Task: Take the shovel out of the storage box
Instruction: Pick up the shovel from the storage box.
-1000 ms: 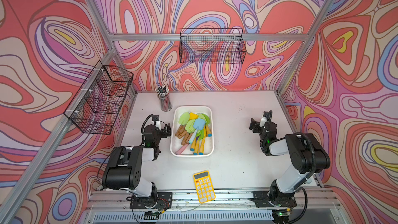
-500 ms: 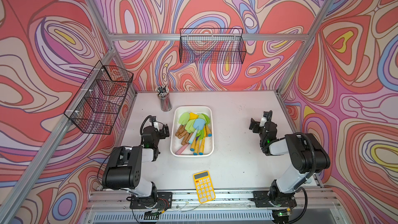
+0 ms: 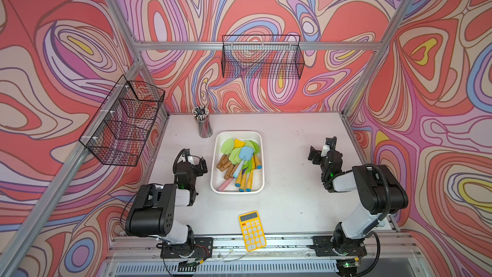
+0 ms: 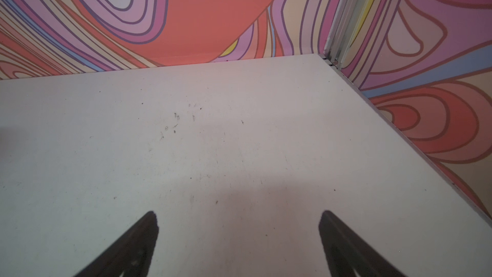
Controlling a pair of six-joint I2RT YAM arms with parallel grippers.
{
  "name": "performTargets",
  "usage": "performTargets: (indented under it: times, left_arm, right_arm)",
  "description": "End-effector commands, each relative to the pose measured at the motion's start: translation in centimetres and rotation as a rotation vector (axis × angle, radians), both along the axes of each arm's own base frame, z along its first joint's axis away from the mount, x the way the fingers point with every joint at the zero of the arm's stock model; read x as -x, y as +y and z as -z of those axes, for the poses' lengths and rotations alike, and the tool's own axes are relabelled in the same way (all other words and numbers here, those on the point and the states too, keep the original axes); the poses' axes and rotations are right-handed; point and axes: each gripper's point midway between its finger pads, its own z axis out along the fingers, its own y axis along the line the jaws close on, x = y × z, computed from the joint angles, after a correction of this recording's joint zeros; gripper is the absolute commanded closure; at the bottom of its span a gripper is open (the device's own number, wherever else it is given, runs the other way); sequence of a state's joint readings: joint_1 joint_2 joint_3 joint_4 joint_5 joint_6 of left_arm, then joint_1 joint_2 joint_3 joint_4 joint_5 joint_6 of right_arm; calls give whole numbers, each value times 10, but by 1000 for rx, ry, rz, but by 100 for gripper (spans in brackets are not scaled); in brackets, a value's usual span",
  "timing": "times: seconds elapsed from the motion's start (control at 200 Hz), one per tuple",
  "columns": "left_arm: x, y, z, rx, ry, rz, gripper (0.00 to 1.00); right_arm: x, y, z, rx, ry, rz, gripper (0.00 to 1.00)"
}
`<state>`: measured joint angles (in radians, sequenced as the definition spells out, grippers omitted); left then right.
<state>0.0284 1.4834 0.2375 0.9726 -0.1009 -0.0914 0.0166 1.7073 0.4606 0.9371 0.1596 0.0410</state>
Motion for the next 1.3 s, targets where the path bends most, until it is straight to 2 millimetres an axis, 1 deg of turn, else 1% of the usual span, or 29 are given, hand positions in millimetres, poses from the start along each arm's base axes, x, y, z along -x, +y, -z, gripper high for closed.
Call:
performTargets:
  times: [0.0, 0.015, 0.055, 0.13, 0.21, 0.28, 0.316, 0.331, 0.386, 0.441, 0.511, 0.561, 0.586, 0.596, 0.611, 0.666, 0.721, 0.766, 0.781, 0.826, 0.871, 0.911, 0.977, 1.017, 1.042, 1.097, 1.207, 1.257, 1.292]
  left_arm:
    - [1, 17, -40, -30, -149, -136, 0]
    - [5, 23, -39, -27, -139, -174, 0]
    - [10, 28, -49, -24, -136, -213, 0]
    - [14, 30, -67, -14, -140, -237, 0]
    - [21, 34, -83, 51, -196, -291, 0]
    - [24, 30, -92, 111, -210, -299, 0]
    - [23, 24, -96, 135, -206, -279, 0]
    - [22, 21, -99, 143, -207, -269, 0]
    - [22, 11, -105, 175, -195, -257, 0]
    - [18, -7, -112, 206, -191, -207, 0]
    - [12, -34, -122, 255, -164, -131, 0]
    - [7, -62, -132, 261, -156, -36, 0]
    - [7, -76, -129, 254, -133, 4, 0]
    - [4, -82, -141, 259, -148, 19, 0]
    - [3, -89, -146, 262, -148, 37, 0]
    - [3, -115, -148, 265, -93, 111, 0]
    - [5, -136, -142, 267, -16, 167, 0]
    - [5, -152, -141, 288, 38, 213, 0]
    - [6, -157, -138, 295, 66, 233, 0]
    - [10, -164, -128, 306, 140, 247, 0]
    - [14, -170, -116, 319, 208, 271, 1]
    - [17, -176, -108, 319, 263, 298, 4]
    - [24, -180, -95, 319, 350, 307, 10]
    - [26, -186, -91, 325, 388, 331, 16]
    - [31, -188, -83, 322, 437, 337, 19]
    - [35, -197, -76, 330, 504, 372, 29]
    - [46, -218, -61, 317, 631, 446, 37]
    - [49, -222, -53, 307, 677, 458, 38]
    - [52, -225, -48, 306, 701, 469, 40]
  right_arm:
    - [-4, -15, -21, 10, -2, 99, 3]
    - [-4, -17, -24, 11, 4, 115, 3]
    - [-5, -23, -29, 12, 34, 159, 3]
    - [-7, -36, -34, -10, 97, 261, 2]
    - [-8, -54, -40, -95, 169, 438, 2]
    - [-13, -56, -48, -141, 249, 516, 2]
    - [-13, -57, -50, -152, 288, 553, 2]
    - [-15, -58, -54, -161, 293, 561, 2]
    - [-21, -51, -60, -181, 336, 551, 2]
    - [-25, -41, -63, -193, 356, 523, 2]
    - [-34, -15, -67, -213, 364, 386, 2]
    - [-35, 1, -73, -213, 360, 334, 2]
    - [-34, 8, -76, -207, 366, 306, 2]
    - [-34, 12, -77, -205, 370, 290, 1]
    - [-34, 17, -78, -204, 372, 269, 2]
    - [-32, 37, -82, -190, 389, 192, 2]
    - [-26, 56, -85, -187, 408, 110, 1]
    - [-20, 77, -88, -198, 410, 6, 2]
    - [-18, 84, -89, -206, 410, -27, 2]
    - [-10, 101, -91, -225, 414, -100, 2]
    - [-2, 113, -94, -230, 418, -153, 2]
    - [5, 122, -92, -226, 435, -180, 4]
    - [16, 133, -88, -212, 472, -205, 7]
    - [23, 141, -85, -205, 491, -227, 9]
    - [27, 146, -84, -200, 500, -241, 9]
    - [36, 159, -81, -193, 515, -273, 11]
    - [52, 179, -72, -217, 553, -329, 15]
    - [58, 185, -69, -224, 565, -347, 17]
    - [62, 188, -66, -225, 569, -352, 19]
